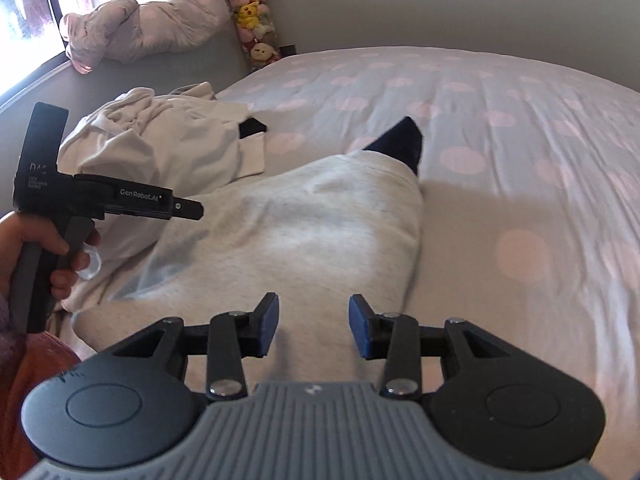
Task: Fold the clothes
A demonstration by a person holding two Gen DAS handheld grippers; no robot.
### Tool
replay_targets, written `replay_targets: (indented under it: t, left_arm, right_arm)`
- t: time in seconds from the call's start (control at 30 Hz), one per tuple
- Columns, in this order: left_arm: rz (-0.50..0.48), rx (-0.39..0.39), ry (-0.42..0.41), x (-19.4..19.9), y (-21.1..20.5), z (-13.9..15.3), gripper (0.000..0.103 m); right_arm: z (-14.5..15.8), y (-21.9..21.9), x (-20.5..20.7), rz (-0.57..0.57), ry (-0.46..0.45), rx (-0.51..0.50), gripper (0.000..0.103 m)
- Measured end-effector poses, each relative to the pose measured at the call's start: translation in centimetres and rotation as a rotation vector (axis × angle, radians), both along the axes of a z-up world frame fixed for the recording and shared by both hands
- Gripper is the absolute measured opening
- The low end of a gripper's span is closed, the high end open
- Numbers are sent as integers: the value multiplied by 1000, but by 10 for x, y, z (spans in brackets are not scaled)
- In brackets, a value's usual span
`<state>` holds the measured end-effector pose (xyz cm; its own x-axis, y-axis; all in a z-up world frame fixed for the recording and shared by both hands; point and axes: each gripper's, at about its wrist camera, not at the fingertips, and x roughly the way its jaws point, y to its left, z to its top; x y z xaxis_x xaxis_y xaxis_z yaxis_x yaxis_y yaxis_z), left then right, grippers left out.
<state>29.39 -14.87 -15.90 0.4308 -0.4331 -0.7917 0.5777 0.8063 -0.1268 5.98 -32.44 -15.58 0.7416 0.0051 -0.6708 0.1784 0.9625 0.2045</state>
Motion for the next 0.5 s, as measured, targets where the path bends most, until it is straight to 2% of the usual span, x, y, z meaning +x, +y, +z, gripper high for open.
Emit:
replay_targets:
  t: [0.07,0.17,0.23,0.37,0.5]
  left_arm:
    - [-1,54,-6,0,-3,-7,28]
    - [-2,134,-14,0,-8,-17,22]
    - [-3,188,-19,0,-12,-24,22]
    - [-4,295,-30,0,-19,-37,22]
    - [0,342,-50,-1,-22,-41,22]
  right_arm:
    - [-5,-1,-3,-6,8,-3,42]
    - [-14,0,-3,-6,24,-9,36]
    - [-22,9,5,21,46,-14,28]
    - [-45,27,24,58,110,-10,27]
    - [-58,47,33,97,115,-116,27]
